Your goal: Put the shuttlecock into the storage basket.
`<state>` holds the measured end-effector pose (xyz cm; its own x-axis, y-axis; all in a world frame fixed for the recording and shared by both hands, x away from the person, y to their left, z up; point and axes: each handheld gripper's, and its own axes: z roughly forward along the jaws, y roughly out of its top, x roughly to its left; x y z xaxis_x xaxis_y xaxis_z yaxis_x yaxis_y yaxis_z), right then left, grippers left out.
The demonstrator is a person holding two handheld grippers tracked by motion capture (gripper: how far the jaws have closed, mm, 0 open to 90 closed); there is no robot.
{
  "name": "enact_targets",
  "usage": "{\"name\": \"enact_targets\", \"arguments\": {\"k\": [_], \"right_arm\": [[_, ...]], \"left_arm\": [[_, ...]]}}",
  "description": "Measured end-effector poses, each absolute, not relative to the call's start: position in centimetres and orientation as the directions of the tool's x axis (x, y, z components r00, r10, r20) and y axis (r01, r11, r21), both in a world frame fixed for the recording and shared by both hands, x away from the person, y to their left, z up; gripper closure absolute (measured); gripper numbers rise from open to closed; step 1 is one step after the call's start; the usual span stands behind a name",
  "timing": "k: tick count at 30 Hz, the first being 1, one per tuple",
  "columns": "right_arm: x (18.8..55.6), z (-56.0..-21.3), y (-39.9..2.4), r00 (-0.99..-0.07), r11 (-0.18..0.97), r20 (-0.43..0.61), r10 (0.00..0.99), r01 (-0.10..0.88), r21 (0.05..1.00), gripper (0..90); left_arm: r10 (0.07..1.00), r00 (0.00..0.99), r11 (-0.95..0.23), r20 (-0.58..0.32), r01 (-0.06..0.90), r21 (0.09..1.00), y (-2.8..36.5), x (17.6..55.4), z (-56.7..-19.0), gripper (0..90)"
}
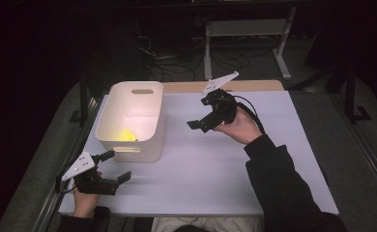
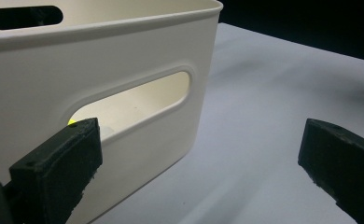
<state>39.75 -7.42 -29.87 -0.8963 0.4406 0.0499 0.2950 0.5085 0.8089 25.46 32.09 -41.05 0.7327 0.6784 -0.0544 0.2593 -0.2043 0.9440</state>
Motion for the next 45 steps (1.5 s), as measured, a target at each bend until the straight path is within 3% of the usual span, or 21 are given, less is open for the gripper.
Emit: {"name": "enact_targets", "arguments": {"k": [45], "right_arm": [[37.1,-34.6,-14.5,-0.848,0.429,0.091,0.522,0.353,0.832,0.0]], "left_arm": [[0.68,0.731,-0.209,-0.052,0.262,0.942,32.1,25.4,-41.1,0.0]]}}
